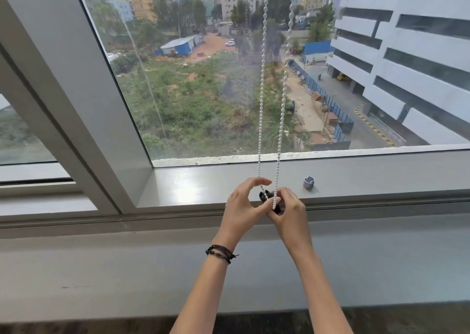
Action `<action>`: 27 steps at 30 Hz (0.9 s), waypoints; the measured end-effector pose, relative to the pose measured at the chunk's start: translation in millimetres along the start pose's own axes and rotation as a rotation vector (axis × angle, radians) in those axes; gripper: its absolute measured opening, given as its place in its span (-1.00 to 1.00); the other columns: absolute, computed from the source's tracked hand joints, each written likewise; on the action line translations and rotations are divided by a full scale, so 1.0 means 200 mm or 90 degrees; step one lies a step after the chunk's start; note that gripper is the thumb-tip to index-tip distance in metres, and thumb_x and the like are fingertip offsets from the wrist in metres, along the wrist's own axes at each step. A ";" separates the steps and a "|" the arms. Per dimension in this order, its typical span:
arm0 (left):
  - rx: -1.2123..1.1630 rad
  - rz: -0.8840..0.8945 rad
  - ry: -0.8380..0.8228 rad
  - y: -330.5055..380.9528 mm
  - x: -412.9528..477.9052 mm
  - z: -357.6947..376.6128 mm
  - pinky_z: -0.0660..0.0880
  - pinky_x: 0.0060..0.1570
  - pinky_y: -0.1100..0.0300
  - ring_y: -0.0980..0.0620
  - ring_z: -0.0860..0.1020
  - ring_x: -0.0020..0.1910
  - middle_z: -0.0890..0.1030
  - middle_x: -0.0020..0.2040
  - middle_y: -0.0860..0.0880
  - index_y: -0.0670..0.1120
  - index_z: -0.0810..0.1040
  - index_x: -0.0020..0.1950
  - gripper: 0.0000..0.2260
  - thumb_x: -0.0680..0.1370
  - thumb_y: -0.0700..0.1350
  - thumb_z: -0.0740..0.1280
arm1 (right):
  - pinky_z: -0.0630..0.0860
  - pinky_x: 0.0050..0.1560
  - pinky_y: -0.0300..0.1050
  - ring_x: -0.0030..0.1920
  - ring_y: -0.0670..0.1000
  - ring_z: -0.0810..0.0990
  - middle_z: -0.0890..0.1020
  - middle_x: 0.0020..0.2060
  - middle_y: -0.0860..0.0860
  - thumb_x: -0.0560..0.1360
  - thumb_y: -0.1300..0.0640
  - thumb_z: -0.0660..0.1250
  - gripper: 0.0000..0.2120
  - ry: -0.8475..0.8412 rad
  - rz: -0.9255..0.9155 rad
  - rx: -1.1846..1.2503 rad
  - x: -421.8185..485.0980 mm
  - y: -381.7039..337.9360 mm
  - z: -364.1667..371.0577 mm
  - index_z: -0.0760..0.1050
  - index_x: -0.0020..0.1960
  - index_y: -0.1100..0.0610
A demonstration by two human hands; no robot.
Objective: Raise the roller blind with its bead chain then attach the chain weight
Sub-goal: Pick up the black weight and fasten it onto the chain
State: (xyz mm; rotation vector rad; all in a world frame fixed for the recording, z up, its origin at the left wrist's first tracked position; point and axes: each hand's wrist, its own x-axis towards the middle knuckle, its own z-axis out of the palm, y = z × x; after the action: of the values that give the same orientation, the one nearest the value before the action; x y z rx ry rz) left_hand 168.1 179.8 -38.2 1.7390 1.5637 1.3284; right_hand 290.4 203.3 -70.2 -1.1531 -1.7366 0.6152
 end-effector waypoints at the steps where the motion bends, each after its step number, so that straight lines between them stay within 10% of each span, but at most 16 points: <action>1: -0.002 0.001 0.001 0.00 0.00 0.00 0.41 0.21 0.25 0.32 0.48 0.14 0.57 0.05 0.27 0.05 0.54 0.11 -0.73 0.43 -0.06 0.46 | 0.46 -0.28 -0.13 -0.29 -0.10 0.48 0.48 -0.27 -0.14 0.41 0.23 0.42 -0.77 0.001 0.002 0.005 0.00 -0.01 0.01 0.38 -0.16 0.00; 12: -0.047 -0.022 0.014 0.01 -0.03 0.00 0.23 0.01 0.65 0.42 0.47 0.09 0.58 0.02 0.27 0.11 0.54 0.04 -0.76 0.44 -0.11 0.45 | 0.40 -0.24 -0.52 -0.20 -0.16 0.57 0.57 -0.22 -0.14 0.35 0.30 0.46 -0.70 0.024 0.002 0.121 -0.03 -0.06 0.01 0.47 -0.11 -0.04; 27: -0.186 -0.037 0.013 0.04 -0.04 0.01 0.45 0.15 0.35 0.25 0.59 0.05 0.69 -0.02 0.12 0.07 0.57 0.04 -0.73 0.42 -0.21 0.46 | 0.54 -0.19 -0.36 -0.11 -0.15 0.63 0.59 -0.06 0.00 0.34 0.40 0.45 -0.46 0.028 0.111 0.355 -0.03 -0.06 -0.01 0.27 -0.01 -0.10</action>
State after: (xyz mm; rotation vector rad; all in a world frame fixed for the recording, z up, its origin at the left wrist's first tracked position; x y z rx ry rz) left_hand 174.8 170.2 -36.1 1.4960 1.3416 1.4667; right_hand 287.9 192.8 -61.9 -0.9115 -1.3110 1.0901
